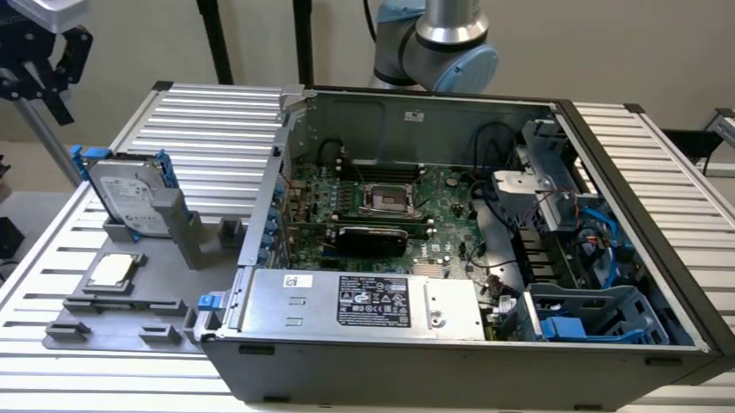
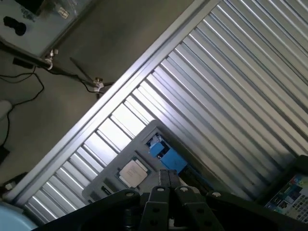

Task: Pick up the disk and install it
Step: 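Pick up the disk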

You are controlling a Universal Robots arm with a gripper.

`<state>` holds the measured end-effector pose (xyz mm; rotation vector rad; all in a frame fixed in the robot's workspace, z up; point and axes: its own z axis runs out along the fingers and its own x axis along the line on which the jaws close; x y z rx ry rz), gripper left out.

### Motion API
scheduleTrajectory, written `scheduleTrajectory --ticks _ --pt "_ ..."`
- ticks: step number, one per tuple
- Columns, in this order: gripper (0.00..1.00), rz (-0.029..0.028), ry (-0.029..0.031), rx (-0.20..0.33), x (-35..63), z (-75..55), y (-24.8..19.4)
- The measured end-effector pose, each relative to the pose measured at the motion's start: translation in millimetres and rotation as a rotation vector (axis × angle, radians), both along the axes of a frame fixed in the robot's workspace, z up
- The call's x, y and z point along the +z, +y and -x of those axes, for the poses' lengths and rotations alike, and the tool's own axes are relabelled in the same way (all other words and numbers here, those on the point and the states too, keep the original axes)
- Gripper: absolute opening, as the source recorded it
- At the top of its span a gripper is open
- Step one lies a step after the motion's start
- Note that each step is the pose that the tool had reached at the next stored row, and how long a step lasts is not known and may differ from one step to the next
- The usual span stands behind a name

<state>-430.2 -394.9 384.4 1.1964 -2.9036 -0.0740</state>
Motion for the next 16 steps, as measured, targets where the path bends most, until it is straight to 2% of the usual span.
scheduleTrajectory --ticks 16 --pt "0.11 -0.0001 -0.0009 0.292 -2.3 -0.1 0.0"
